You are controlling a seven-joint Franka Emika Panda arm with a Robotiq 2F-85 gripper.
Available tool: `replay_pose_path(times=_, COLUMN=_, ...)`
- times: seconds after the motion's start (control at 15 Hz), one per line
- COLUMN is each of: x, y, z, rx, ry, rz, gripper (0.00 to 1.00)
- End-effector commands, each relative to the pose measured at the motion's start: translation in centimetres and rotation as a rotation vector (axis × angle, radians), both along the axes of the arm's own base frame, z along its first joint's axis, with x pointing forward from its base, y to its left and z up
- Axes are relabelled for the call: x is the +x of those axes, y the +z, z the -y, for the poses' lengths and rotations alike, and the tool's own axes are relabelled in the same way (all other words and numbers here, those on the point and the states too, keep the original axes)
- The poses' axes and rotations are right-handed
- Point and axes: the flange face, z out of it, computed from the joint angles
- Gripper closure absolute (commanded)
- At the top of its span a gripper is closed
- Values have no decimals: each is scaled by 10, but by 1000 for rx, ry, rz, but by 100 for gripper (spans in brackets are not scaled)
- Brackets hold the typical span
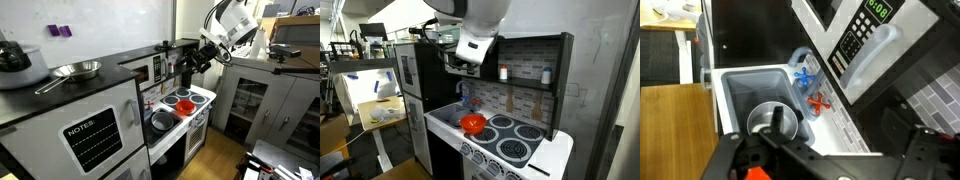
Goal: Open the microwave
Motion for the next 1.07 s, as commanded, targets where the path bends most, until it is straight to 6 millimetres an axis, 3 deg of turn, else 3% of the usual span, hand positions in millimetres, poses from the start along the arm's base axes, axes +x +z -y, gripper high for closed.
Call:
replay_pose_path(times=0.0, x=-32, y=7, z=-5, rx=75, ry=-34, rz=46, gripper=0)
replay_pose_path(times=0.2, x=-47, y=15, z=-14, rx=113, ry=-23, rz=70, gripper=0)
replay_pose_path(times=0.47, x=-45, y=25, z=-27, rx=150, ry=10, rz=100, gripper=0)
replay_pose_path(times=1.0, x=-7, y=17, z=-46, rx=167, ry=47, rz=114, gripper=0)
